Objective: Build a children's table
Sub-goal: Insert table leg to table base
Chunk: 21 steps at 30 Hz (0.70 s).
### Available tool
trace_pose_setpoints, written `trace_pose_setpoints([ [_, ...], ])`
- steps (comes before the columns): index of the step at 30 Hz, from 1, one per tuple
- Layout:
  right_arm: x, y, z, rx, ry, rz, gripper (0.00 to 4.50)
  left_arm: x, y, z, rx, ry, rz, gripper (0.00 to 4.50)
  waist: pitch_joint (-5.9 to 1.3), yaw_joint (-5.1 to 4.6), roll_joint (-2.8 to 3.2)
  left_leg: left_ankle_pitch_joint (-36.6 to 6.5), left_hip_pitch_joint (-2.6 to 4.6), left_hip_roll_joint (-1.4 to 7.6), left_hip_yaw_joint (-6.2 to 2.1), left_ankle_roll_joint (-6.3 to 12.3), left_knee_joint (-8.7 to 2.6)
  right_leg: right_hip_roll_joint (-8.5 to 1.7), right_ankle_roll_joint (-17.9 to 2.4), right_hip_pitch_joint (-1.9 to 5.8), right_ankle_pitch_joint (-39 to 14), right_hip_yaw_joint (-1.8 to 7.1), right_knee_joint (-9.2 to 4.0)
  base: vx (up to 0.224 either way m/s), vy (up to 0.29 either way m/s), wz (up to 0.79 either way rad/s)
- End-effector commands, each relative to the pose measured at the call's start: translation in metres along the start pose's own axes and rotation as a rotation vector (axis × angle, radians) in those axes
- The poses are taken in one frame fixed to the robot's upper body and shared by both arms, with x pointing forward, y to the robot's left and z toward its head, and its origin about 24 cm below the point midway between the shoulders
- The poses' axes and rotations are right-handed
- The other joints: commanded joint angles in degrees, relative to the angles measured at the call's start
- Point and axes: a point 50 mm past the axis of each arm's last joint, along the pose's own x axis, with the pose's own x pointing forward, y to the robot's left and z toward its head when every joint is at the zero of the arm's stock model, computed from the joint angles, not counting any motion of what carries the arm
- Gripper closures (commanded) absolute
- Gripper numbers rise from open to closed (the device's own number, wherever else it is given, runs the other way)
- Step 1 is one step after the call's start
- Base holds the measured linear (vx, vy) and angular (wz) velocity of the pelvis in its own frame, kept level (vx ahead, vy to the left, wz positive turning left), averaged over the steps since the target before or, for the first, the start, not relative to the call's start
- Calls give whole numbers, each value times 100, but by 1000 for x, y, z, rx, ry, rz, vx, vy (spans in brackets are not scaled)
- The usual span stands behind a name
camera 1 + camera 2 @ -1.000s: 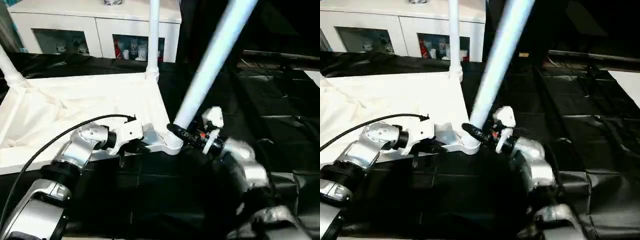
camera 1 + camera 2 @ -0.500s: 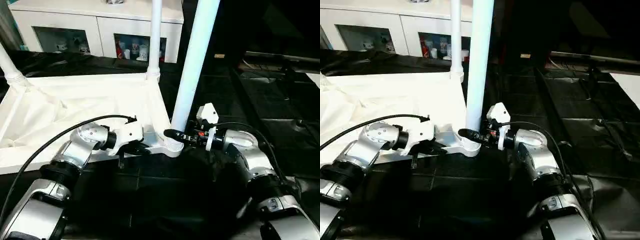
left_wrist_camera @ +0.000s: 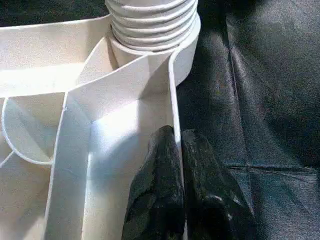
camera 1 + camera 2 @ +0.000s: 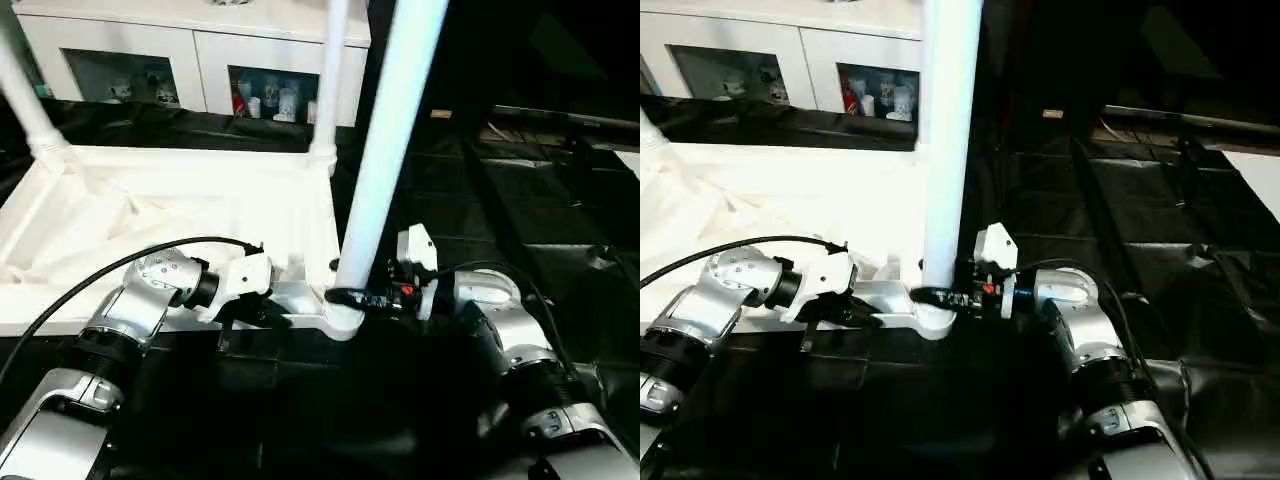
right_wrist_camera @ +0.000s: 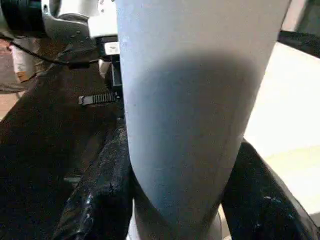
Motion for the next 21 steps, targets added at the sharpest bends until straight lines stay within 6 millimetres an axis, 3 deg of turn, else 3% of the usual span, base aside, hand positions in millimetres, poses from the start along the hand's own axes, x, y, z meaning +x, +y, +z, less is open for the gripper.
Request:
trace_pose_setpoints([
  [1,2,39,-69,234,252,127,265,15,-1,23,100,-96,-79,450,-101,-16,77,-1003,-66,203,53,399,-409,-367,-1441,253,-830,207,-420,0,0,0],
  [5,4,34,-74,236,247,27,265,14,2,20,73,-79,-26,450,-100,-31,76,-1114,-48,201,43,308,-436,-370,-1356,247,-1056,214,-445,0,0,0],
  [6,7,23,-79,233,258,-159,265,14,5,15,27,-56,31,450,-95,-31,94,-1137,-52,203,38,283,-446,-379,-1347,242,-1104,217,-449,0,0,0],
  [7,7,23,-79,233,258,-159,265,14,5,15,27,-56,31,450,-64,-58,70,-1296,-55,186,36,208,-467,-370,-1284,227,-1437,220,-484,0,0,0],
  [8,8,18,-81,235,263,-231,265,14,6,13,3,-46,52,450,-41,-54,84,-1562,-51,184,10,133,-490,-388,-1103,222,-2065,226,-532,0,0,0],
  [11,9,2,-87,292,285,-524,265,18,15,9,-111,-13,141,450,-24,-140,105,-2006,-32,172,-76,-105,-538,-400,-753,155,-3081,224,-599,-38,-3,-4],
  [12,10,-2,-88,305,292,-587,265,20,17,10,-140,-17,158,450,-35,-141,107,-2071,-14,170,-87,-110,-532,-402,-688,142,-3206,222,-611,-70,0,-6],
  [14,13,-7,-89,347,295,-703,265,26,22,13,-214,-20,196,450,-20,-175,122,-2170,6,185,-80,-136,-548,-387,-696,91,-3102,228,-644,-55,13,-2],
  [16,14,-11,-89,382,299,-804,265,32,27,17,-288,-19,250,450,-32,-119,95,-2189,115,182,3,-67,-499,-361,-824,18,-2714,266,-652,0,0,0],
  [17,15,-13,-90,400,301,-855,265,36,31,21,-328,-22,281,450,4,-132,127,-2205,56,169,-7,-71,-529,-331,-893,37,-2592,252,-631,0,0,0],
  [20,18,-21,-87,435,287,-1015,265,48,39,31,-389,-3,352,450,-40,-89,116,-1861,-35,160,-31,-99,-543,-341,-867,138,-2086,223,-575,0,0,0],
  [21,19,-24,-85,465,248,-1077,265,51,42,34,-385,7,370,450,-43,-92,105,-1788,-36,161,-8,-95,-534,-339,-881,138,-1954,233,-577,0,0,0],
])
